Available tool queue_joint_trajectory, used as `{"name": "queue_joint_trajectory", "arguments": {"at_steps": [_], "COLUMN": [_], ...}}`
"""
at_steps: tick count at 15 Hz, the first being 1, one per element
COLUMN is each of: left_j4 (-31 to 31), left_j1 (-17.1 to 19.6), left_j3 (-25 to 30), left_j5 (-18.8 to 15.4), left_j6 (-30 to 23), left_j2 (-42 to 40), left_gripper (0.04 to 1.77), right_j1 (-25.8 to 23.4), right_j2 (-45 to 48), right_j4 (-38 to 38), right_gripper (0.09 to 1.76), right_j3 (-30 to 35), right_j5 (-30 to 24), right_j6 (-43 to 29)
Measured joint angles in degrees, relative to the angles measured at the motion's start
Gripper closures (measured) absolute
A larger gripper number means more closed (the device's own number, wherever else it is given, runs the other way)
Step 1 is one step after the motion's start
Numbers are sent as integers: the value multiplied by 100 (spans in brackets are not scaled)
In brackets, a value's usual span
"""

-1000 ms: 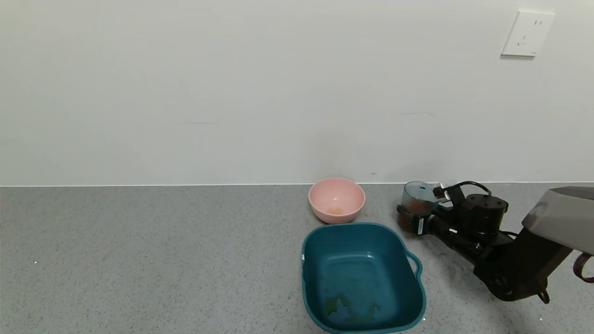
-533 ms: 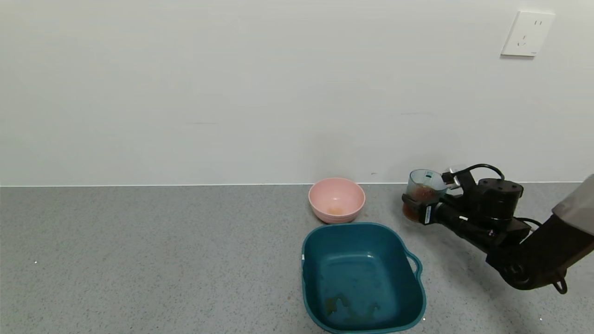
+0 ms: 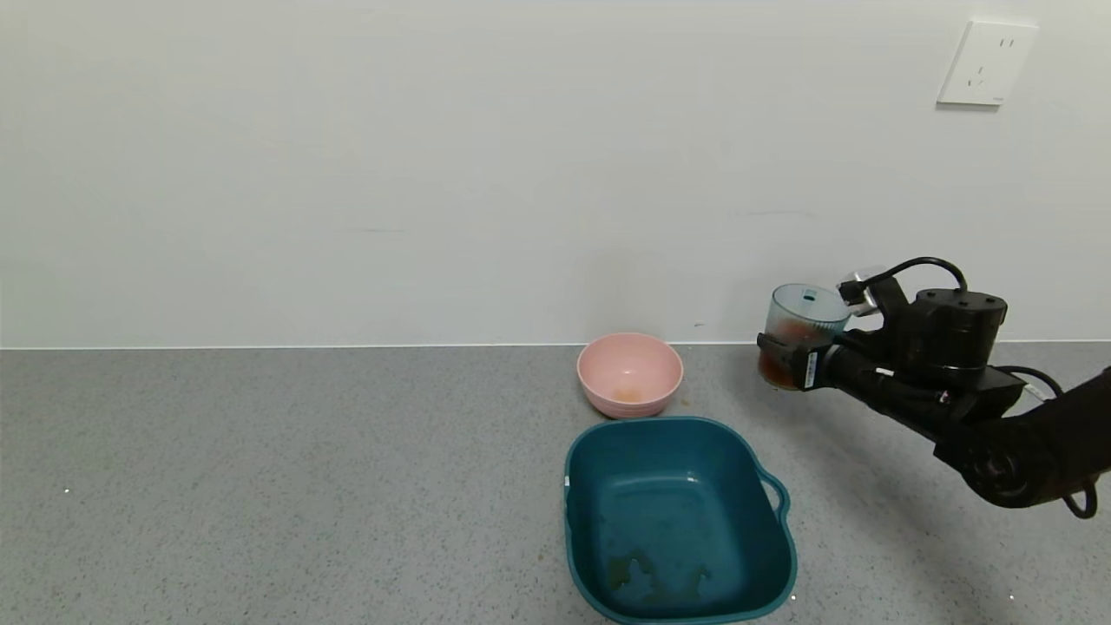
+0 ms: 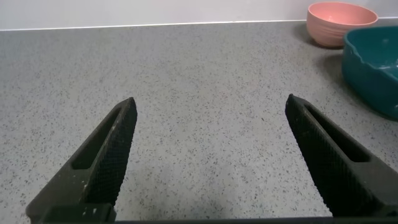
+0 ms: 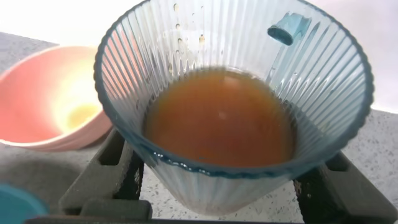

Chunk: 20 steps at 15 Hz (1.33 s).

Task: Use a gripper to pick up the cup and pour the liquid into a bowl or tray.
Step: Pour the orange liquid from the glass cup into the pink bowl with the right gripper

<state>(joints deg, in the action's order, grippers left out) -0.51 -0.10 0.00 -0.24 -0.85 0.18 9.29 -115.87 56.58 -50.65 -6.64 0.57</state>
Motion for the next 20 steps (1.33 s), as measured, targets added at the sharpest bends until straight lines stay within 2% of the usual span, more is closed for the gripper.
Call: {"name": "queue_joint_trajectory", "arguments": {"at_steps": [11,20], "left_j4": [0,0], "left_j1": [0,0], "left_j3": [0,0], "left_j5": [-2,-2], "left_j6": [1,0], "left_j2": [2,2], "left_gripper": [9,9], "right_j1": [313,622], "right_j2": [267,74], "right_j4": [-1214,-1712], "right_gripper": [50,50], "right_j3": [-974,-1626], "right_j5": [279,458], "right_j6": [315,785]}}
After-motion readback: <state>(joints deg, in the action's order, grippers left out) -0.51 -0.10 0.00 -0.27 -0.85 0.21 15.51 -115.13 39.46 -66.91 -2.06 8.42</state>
